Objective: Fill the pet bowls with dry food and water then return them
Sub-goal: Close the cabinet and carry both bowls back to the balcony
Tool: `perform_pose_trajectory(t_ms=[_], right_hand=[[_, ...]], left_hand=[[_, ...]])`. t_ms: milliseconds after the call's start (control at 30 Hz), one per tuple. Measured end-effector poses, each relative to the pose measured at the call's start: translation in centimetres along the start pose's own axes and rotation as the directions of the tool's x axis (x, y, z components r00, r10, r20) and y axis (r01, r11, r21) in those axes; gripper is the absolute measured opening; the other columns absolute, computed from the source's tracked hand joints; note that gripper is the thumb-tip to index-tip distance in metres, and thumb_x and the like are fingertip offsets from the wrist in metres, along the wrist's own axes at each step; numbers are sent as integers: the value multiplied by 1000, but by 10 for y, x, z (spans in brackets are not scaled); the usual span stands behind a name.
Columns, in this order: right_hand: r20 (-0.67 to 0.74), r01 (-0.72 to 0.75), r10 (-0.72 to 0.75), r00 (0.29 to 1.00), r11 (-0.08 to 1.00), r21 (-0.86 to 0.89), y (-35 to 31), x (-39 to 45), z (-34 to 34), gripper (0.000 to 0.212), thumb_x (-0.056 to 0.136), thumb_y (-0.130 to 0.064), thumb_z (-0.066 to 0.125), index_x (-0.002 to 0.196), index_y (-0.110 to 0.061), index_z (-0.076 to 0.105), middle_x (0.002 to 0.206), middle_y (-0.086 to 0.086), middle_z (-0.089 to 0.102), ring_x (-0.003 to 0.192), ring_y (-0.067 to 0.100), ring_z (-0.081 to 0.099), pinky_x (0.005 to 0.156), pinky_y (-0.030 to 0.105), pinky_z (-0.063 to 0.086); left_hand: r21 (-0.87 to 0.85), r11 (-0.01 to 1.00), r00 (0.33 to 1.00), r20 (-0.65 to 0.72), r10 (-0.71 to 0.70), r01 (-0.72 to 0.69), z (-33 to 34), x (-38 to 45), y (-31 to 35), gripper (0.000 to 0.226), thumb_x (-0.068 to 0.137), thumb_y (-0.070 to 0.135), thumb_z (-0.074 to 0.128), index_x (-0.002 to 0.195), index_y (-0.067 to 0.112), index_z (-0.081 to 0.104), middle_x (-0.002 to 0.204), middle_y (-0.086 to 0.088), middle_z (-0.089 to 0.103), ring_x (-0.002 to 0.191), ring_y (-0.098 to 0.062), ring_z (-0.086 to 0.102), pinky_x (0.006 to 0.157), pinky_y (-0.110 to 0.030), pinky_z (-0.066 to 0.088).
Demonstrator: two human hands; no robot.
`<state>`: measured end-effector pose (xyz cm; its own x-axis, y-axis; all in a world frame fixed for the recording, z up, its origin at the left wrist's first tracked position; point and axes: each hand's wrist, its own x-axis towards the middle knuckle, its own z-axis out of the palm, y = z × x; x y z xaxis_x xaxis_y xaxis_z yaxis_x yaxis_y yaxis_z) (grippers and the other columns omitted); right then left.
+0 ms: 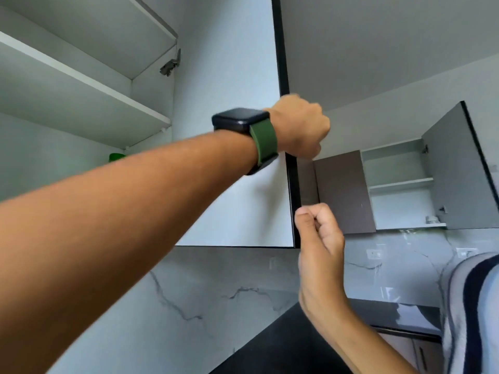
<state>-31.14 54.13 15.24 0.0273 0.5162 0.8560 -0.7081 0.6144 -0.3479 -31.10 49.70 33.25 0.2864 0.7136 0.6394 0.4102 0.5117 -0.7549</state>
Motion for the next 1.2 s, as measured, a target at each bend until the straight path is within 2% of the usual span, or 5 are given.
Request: perform_pose_trajectory(t_ms=[167,267,500,700,1200], right_hand=[[138,26,-62,989,969,247,-22,-45,79,11,86,-33,47,79,-29,53,69,-20,48,68,-3,44,65,7,35],[230,37,-99,968,965,259,-26,-67,126,43,81,-47,43,112,-21,57,108,-12,60,104,2,54,92,21,42],[386,134,-183,904,980,150,-33,-116,244,72,75,-56,33,144,-36,20,158,-10,15,142,-6,4,119,27,11],[491,341,-251,835,934,-103,-14,-133,311,78,77,-74,-14,140,-30,-21,149,-17,-23,140,2,-24,117,40,-12],[827,606,-260,498,787,-117,41,-120,355,70,67,-77,-21,133,-55,-23,143,-26,-35,139,7,-31,114,45,-16]], left_hand=[[195,980,998,38,-56,48,-13,-59,-56,34,90,28,39,93,4,63,105,-23,64,98,-39,60,94,-41,36],[320,947,994,100,-53,18,-19,-104,-94,30,90,30,36,81,12,58,102,-21,64,95,-36,60,83,-39,32],[561,825,912,370,-178,-67,-7,-214,-183,65,87,48,15,114,14,63,130,-9,57,127,-27,44,103,-42,29],[575,818,765,524,-375,7,14,-258,-213,61,97,51,15,151,24,6,160,-7,-1,148,-27,-5,118,-51,-2],[474,851,637,588,-498,228,72,-310,-264,73,92,64,13,150,25,-8,159,-3,-18,146,-25,-18,119,-46,-7]])
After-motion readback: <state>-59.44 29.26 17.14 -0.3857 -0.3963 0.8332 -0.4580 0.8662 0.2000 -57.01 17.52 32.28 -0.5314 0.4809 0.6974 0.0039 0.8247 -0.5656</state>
